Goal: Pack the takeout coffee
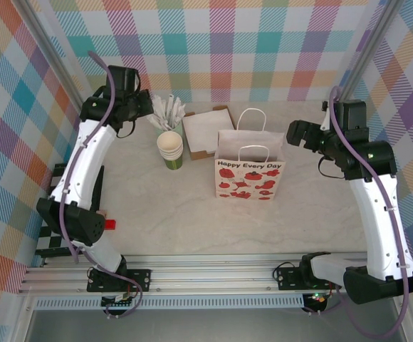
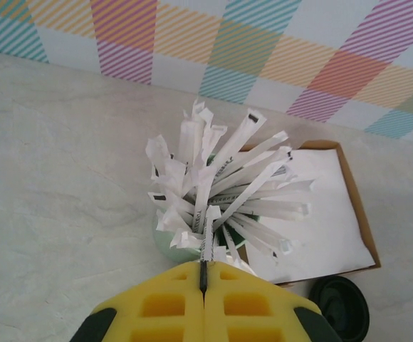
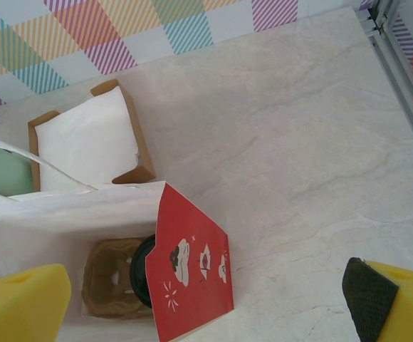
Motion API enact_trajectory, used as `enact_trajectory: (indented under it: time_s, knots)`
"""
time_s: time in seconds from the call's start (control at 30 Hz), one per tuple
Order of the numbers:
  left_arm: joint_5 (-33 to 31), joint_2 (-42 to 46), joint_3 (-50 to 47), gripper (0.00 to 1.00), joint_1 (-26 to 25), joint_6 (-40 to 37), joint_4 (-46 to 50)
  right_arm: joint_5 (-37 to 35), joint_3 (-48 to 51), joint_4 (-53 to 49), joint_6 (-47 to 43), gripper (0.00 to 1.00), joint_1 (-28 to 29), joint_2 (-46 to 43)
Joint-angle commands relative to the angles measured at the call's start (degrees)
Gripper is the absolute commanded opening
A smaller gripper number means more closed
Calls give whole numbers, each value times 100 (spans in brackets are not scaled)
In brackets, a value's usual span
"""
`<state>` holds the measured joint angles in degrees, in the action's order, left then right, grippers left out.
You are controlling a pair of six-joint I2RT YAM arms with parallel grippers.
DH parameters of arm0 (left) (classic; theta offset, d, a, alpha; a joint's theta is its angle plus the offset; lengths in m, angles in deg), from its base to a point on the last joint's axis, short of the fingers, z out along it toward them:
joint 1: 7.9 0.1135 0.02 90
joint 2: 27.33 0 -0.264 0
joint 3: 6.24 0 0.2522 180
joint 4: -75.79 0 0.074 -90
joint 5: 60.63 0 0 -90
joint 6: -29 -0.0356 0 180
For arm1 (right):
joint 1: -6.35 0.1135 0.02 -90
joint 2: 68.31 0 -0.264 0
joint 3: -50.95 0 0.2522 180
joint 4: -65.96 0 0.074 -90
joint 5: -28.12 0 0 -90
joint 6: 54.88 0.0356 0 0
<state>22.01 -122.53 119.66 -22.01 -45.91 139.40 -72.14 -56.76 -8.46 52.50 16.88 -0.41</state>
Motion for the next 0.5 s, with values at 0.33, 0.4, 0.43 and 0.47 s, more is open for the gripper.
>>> enact_trajectory:
  time_s: [0.33, 0.4, 0.43, 0.47]
  knots:
    - [2453, 1323, 543, 0, -9, -696, 860, 531, 292, 371, 37, 100, -6, -154]
    - [2918, 1585, 497, 0, -29, -796, 983, 577, 252, 342, 26, 100, -7, -100]
    - [3091, 1694, 460, 0, -56, -815, 1005, 603, 217, 295, 37, 100, -9, -61]
    - [3237, 1772, 399, 0, -91, -807, 978, 624, 198, 285, 53, 100, -7, -40]
